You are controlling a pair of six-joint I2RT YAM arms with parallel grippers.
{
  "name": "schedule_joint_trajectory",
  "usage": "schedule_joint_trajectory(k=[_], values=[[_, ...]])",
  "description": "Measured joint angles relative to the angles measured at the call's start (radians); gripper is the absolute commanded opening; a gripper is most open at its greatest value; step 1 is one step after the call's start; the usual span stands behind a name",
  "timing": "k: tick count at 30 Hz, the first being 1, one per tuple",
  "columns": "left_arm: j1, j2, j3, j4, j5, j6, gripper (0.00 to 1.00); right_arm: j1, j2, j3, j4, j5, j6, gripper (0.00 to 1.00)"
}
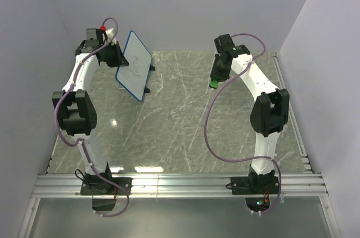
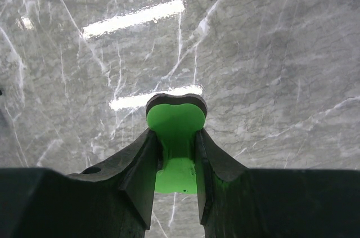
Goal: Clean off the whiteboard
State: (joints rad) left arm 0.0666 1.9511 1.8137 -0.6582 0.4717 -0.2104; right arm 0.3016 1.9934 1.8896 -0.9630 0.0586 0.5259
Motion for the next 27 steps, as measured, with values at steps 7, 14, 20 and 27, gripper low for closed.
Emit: schedule_joint_trajectory(k=[7,14,20,27], values=[[-0.032,0.046,0.045,0.013,-0.037,0.018,0.0,0.0,-0.002,-0.001,0.0,0.0,0.0,0.0],[-0.1,0.043,0.042,0.064,-0.054,0.051,0.0,0.002,-0.034,-0.048,0.003,-0.03,0.001,0.0],[-0.203,0.036,0.027,0.097,-0.037,0.097,0.0,0.013,-0.061,-0.065,0.006,-0.06,0.001,0.0],[-0.252,0.032,-0.073,0.154,0.152,0.024,0.0,0.045,-0.085,-0.059,0.017,-0.098,0.005,0.0]])
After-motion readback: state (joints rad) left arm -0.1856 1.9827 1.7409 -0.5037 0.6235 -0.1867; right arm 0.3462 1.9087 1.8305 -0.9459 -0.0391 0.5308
